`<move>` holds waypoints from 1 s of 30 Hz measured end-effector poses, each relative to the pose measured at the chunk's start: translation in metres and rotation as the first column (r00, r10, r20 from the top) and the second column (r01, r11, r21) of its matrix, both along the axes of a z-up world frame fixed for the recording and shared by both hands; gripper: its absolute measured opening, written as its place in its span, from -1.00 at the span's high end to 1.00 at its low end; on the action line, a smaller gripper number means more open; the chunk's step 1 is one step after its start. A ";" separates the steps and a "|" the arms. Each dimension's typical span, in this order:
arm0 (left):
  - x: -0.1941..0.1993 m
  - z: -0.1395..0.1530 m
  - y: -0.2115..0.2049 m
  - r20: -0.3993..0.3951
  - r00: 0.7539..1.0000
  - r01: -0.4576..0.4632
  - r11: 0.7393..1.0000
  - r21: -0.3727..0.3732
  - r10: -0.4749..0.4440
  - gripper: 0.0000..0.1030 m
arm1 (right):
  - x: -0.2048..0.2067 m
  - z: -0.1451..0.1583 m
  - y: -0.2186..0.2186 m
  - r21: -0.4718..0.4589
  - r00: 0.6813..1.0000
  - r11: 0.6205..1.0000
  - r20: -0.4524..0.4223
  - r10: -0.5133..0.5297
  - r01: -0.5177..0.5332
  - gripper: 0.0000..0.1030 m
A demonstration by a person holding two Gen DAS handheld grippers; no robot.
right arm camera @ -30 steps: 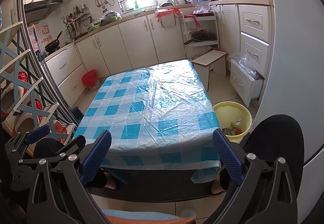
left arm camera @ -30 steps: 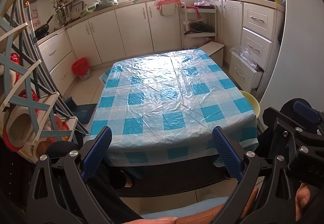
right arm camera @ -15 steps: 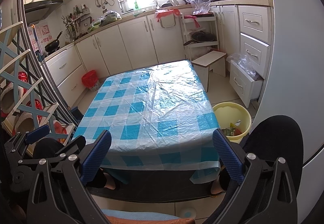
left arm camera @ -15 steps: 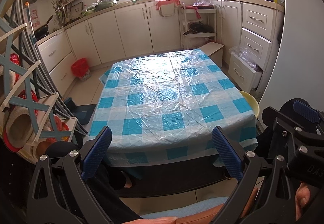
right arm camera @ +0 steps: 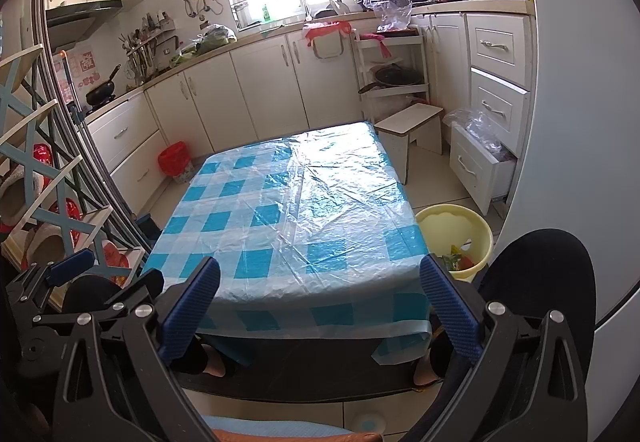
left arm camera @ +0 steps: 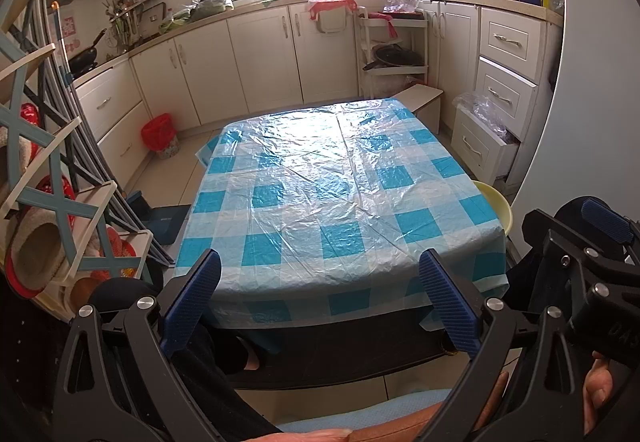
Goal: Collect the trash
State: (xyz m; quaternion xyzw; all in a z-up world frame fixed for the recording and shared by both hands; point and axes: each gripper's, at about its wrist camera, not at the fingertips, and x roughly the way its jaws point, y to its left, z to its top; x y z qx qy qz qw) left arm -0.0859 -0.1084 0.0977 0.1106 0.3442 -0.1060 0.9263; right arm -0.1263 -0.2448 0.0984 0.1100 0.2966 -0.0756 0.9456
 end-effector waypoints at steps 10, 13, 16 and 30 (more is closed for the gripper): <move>0.000 0.000 0.000 -0.001 1.000 0.001 1.000 0.000 -0.001 -0.85 | -0.002 -0.001 -0.005 0.005 1.000 1.000 -0.002 -0.001 0.001 -0.86; 0.000 0.000 -0.001 -0.002 1.000 0.001 1.000 0.000 -0.001 -0.85 | -0.002 -0.001 -0.005 0.004 1.000 1.000 -0.002 -0.001 0.001 -0.86; 0.000 -0.001 -0.001 -0.002 1.000 0.000 1.000 0.001 0.000 -0.85 | -0.002 -0.001 -0.004 0.006 1.000 1.000 -0.004 -0.001 0.001 -0.86; 0.011 -0.014 0.005 -0.046 0.999 -0.006 0.999 -0.031 0.004 -0.85 | 0.005 -0.012 -0.008 0.007 1.000 1.000 -0.030 -0.001 0.001 -0.86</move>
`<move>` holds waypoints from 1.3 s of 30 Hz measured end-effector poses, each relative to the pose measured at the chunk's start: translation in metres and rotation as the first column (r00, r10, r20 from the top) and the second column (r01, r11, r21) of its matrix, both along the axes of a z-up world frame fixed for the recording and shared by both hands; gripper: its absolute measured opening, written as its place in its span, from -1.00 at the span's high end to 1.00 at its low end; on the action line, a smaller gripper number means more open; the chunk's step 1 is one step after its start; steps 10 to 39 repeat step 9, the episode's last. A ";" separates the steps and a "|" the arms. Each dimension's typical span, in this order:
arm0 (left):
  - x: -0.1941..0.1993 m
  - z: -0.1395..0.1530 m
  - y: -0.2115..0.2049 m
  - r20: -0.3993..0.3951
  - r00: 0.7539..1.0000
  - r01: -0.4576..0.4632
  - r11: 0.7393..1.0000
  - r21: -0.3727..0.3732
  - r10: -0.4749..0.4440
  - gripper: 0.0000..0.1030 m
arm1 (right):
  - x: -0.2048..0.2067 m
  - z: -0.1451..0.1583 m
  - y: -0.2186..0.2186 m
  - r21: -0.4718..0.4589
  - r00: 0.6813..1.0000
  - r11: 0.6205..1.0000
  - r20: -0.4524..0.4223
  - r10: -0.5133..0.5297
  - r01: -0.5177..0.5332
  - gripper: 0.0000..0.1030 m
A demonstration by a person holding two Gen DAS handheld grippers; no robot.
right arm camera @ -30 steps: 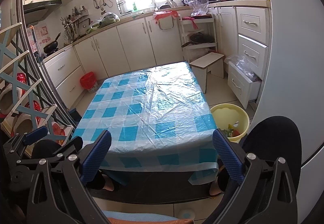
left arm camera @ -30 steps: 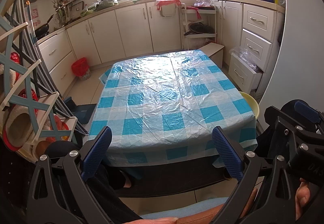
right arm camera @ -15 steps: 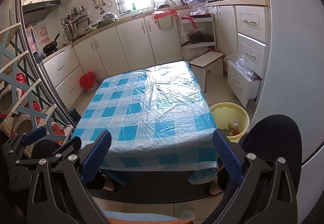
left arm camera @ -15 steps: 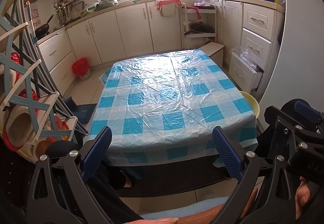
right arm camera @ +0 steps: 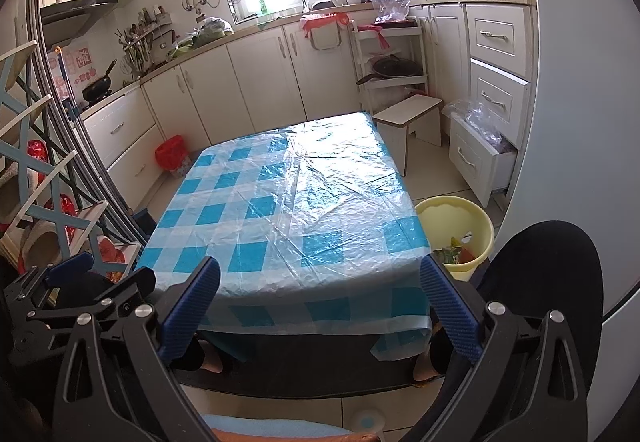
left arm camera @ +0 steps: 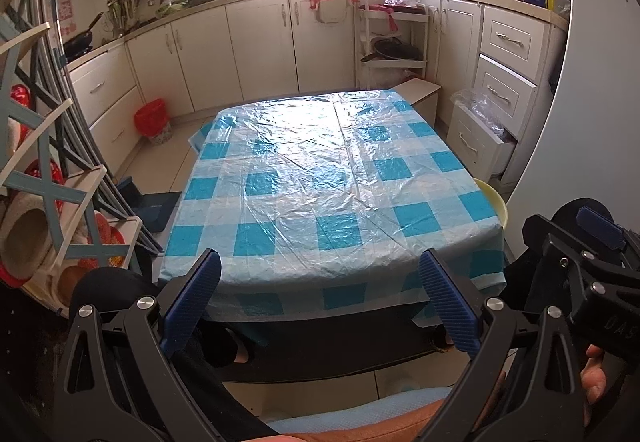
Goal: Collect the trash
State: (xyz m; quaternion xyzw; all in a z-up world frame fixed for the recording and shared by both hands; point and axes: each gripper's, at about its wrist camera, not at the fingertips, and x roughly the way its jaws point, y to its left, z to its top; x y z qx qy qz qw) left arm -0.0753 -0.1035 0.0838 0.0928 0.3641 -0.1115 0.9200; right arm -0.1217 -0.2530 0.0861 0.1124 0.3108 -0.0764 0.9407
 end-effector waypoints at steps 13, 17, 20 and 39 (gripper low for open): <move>0.037 -0.015 0.003 -0.085 0.996 -0.030 0.999 -0.036 0.027 -0.85 | 0.035 -0.009 -0.010 -0.055 1.000 0.998 -0.013 0.001 -0.001 -0.86; 0.037 -0.015 0.003 -0.085 0.996 -0.030 0.999 -0.036 0.027 -0.85 | 0.035 -0.009 -0.010 -0.055 1.000 0.998 -0.013 0.001 -0.001 -0.86; 0.037 -0.015 0.003 -0.085 0.996 -0.030 0.999 -0.036 0.027 -0.85 | 0.035 -0.009 -0.010 -0.055 1.000 0.998 -0.013 0.001 -0.001 -0.86; 0.037 -0.015 0.003 -0.085 0.996 -0.030 0.999 -0.036 0.027 -0.85 | 0.035 -0.009 -0.010 -0.055 1.000 0.998 -0.013 0.001 -0.001 -0.86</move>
